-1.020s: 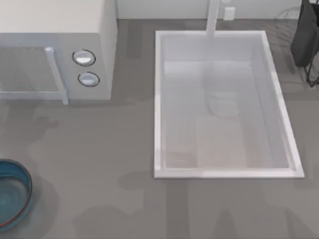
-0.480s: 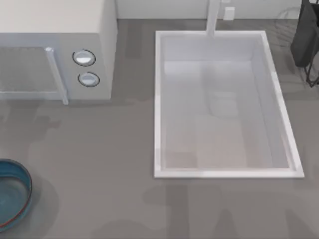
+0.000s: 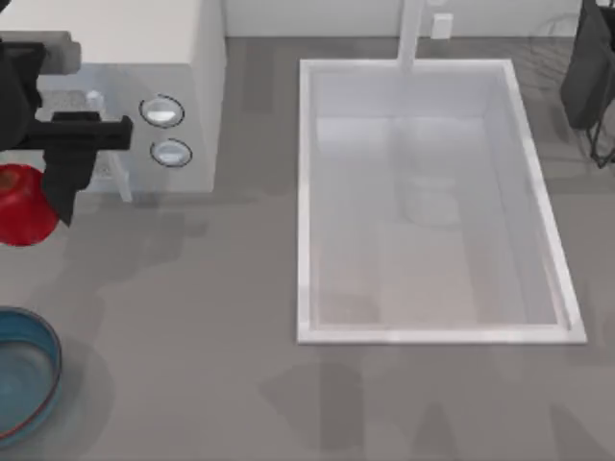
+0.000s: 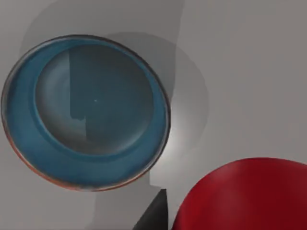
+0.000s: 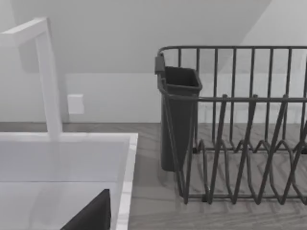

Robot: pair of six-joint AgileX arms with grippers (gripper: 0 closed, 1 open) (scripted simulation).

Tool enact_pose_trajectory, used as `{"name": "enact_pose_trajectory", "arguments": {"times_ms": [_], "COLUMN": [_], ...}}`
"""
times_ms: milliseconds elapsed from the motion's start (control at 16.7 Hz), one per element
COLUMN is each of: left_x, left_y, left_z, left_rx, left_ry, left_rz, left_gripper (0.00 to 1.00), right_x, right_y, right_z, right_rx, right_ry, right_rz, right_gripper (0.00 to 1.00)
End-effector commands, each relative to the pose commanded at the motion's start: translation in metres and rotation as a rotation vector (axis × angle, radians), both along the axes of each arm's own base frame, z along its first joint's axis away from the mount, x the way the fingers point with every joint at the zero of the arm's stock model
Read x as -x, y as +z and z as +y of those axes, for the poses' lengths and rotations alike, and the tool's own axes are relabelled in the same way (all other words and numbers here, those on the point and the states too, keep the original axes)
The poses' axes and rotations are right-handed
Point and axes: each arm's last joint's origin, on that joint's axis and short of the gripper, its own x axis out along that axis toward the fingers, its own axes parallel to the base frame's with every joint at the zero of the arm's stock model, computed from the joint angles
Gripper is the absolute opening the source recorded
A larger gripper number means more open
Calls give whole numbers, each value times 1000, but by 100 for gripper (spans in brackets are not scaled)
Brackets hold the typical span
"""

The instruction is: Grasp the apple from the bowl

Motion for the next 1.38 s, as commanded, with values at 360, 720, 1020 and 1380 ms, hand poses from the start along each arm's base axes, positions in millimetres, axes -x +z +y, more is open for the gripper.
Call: {"name": "enact_pose_trajectory", "arguments": {"times_ms": [360, 720, 1020, 1380], "left_x": [12, 14, 9, 13], "left_y": [-49, -53, -96, -160], "left_z": [-95, -100, -103, -101], "left_rx": [5, 8, 8, 8], "left_ry": [0, 1, 1, 0], "left_rz": [0, -4, -2, -3], "left_gripper": [0, 0, 0, 0], "right_x": [0, 0, 0, 0], "right_y": [0, 0, 0, 0], "right_z": [0, 0, 0, 0], "right_rx": [0, 0, 0, 0], "right_ry": [0, 0, 0, 0], "right_rz": [0, 0, 0, 0], "right_gripper": [100, 100, 100, 100]}}
